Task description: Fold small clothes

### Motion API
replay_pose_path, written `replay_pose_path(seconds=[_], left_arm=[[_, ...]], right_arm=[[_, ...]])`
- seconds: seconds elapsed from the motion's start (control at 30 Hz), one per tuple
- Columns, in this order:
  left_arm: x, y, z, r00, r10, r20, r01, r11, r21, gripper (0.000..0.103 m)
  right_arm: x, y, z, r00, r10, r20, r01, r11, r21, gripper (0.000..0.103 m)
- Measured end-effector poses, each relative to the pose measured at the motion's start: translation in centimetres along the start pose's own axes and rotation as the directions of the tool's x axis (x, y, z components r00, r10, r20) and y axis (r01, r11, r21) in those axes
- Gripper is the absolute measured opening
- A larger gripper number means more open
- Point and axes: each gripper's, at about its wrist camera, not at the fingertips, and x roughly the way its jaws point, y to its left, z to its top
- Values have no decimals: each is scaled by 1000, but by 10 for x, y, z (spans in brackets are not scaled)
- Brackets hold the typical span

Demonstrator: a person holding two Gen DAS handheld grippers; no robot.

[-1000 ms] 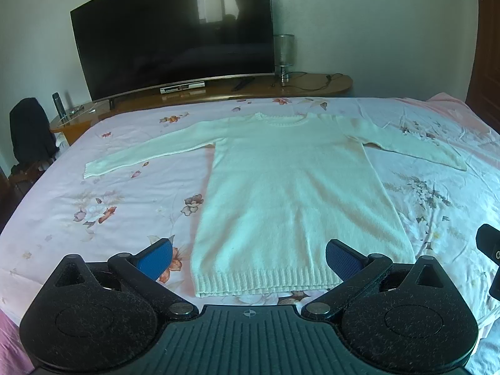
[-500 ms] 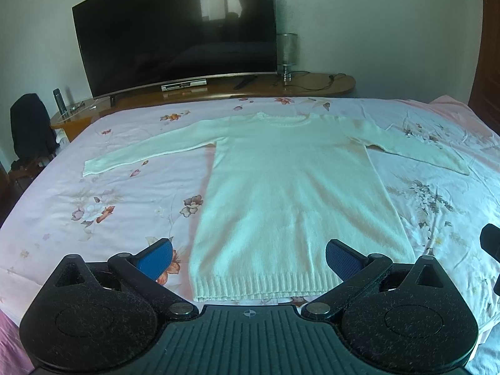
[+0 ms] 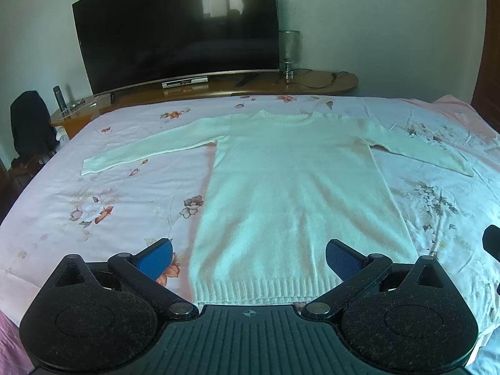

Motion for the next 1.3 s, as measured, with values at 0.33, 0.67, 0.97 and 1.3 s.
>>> replay_pose_path(seconds=[0.33, 0.67, 0.97, 1.3], left_arm=[[24, 2, 16, 1000, 9, -4, -9, 1000, -26, 103], [62, -4, 42, 1000, 23, -14, -24, 999, -38, 103], [116, -13, 72, 999, 12, -41, -13, 999, -35, 103], [196, -33, 112, 996, -4, -87, 0, 999, -42, 103]], right_arm=[[18, 7, 10, 1000, -1, 24, 2, 1000, -29, 103], [57, 1, 23, 1000, -2, 8, 2, 1000, -24, 103], [118, -15, 42, 1000, -1, -26, 2, 1000, 12, 103], [222, -44, 64, 992, -37, -121, 45, 997, 65, 88]])
